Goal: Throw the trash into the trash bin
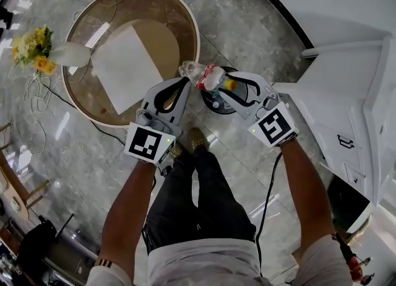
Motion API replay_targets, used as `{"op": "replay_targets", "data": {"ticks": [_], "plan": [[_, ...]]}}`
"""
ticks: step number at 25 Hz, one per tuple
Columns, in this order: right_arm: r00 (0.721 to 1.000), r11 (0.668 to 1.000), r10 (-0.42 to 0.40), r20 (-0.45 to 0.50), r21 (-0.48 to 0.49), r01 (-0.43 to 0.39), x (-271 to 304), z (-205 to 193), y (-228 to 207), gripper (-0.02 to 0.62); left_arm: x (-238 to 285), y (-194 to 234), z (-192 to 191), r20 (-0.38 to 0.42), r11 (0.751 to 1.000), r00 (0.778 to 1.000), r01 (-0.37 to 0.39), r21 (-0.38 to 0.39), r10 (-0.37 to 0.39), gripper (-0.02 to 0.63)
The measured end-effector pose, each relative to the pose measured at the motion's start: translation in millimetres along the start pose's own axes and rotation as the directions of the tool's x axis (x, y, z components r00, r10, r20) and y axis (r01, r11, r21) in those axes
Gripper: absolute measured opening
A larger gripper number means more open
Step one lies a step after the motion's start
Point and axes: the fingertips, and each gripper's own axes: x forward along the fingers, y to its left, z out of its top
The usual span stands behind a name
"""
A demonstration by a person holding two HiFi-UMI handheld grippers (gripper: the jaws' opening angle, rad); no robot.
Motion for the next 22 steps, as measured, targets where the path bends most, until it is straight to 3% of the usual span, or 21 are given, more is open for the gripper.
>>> {"op": "replay_targets", "data": {"ticks": [15, 17, 22], "plan": [[0.984, 0.985, -0.109, -0.142, 0.116, 0.125, -47, -91, -6, 0.151, 36, -37, 1, -0.031, 0.997, 0.997, 0.072, 0.023, -0.072, 0.000], [0.981, 0.978, -0.124, -0.147, 0.147, 0.146, -49, -99, -8, 0.198, 39, -41, -2, -0.039, 0.997, 0.996, 0.077, 0.023, -0.076, 0.000], [0.982, 0.971, -0.144, -0.119, 0.173, 0.164, -51, -100, -13, 0.192, 41, -44, -6, -0.049, 0.997, 0.996, 0.075, 0.023, -0.074, 0.000]]}}
